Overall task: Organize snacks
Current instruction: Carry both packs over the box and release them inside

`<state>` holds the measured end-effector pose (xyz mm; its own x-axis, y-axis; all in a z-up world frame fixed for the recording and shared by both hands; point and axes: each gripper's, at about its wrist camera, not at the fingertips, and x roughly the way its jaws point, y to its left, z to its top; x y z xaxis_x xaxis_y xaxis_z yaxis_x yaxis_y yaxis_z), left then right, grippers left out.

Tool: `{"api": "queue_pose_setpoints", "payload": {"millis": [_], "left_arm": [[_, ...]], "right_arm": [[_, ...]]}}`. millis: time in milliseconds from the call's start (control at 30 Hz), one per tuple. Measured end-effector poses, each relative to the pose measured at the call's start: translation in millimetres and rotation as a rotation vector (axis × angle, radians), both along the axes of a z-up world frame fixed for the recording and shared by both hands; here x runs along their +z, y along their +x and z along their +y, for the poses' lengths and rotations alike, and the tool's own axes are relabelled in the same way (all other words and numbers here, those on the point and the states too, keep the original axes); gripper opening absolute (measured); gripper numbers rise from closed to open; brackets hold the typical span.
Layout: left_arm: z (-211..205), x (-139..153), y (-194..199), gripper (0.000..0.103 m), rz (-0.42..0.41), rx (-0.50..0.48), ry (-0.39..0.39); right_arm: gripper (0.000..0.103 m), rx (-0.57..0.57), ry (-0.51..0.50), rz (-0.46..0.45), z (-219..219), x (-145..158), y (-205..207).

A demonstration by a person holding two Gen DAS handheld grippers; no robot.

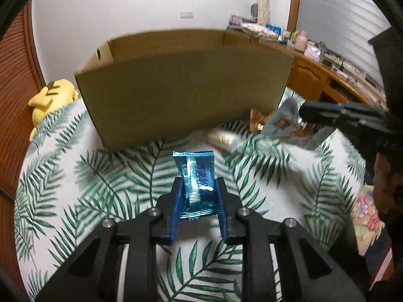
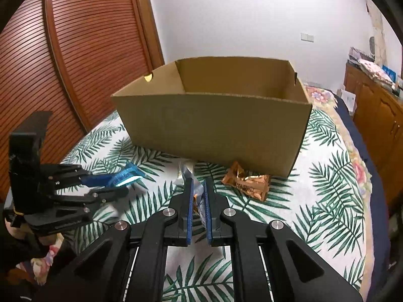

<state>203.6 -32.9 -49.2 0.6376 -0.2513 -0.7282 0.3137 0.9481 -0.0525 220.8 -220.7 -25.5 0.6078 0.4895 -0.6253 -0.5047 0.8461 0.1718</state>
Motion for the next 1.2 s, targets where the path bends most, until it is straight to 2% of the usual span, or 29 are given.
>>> {"api": "queue_pose_setpoints", "payload": {"millis": [400,667,900,1200], "left_arm": [[4,69,23,0.023,-0.132,-0.008,-0.051],[8,97,51,0.023,-0.177,-0.005,-0.072],[10,104,79,0.023,-0.187,0.007,-0.066],[9,97,118,0.023,-0.172,0.016,-0.062]], "right_arm": [[0.005,0.032,0.024,-0.089,-2,52,8],[0.005,0.052,0.01,-0.152,2,88,27],[0.005,0.063,-0.006,-0.204,11,106,45],[0.005,0.071,-0.04,-0.216,21,105,75]]}}
